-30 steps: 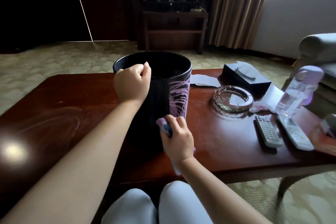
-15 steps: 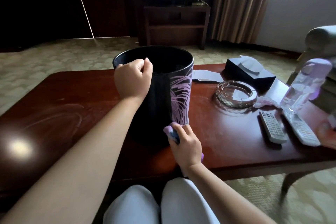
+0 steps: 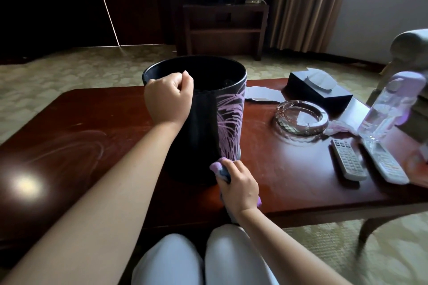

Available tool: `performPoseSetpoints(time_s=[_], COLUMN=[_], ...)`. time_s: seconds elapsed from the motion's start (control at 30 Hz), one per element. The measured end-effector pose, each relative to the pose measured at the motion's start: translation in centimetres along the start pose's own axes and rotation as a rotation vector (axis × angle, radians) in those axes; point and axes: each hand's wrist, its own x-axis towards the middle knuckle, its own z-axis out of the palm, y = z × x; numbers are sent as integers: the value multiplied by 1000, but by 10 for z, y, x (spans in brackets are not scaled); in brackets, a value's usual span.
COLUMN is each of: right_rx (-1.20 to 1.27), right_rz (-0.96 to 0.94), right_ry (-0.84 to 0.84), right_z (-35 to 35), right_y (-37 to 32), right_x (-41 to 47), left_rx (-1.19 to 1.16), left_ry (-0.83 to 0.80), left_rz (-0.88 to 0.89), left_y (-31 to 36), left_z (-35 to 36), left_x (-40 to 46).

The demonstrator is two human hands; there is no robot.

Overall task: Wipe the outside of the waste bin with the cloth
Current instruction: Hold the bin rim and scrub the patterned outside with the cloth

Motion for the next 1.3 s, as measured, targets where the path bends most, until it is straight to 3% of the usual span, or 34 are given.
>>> performPoseSetpoints(time_s=[0.13, 0.3, 0.5, 0.6, 0.73, 0.9, 0.97, 1.13, 1.3], right_rx=[-100, -74, -151, -103, -59, 381, 428, 229, 112], right_rz=[7, -64, -63, 117, 431, 861, 950, 834, 716], right_ry=[-150, -85, -213, -175, -244, 39, 51, -273, -288], right_z=[-2, -5, 0, -6, -8, -17, -22, -19, -13], right_y=[7, 5, 9, 6, 8, 17, 20, 15, 14], right_x=[-7, -7, -8, -8, -3, 16, 19, 18, 16], left_rx=[6, 11, 25, 54, 61, 36, 33, 51, 21], left_ry=[-3, -12, -1, -16, -36, -32, -24, -35, -56], left_rz=[-8, 15, 23, 24, 34, 24, 40, 42, 37], left_y=[2, 2, 3, 3, 5, 5, 5, 4, 4], left_z=[-1, -2, -2, -5, -5, -5, -4, -5, -6], left_x=[0, 0, 0, 1, 2, 1, 1, 2, 0])
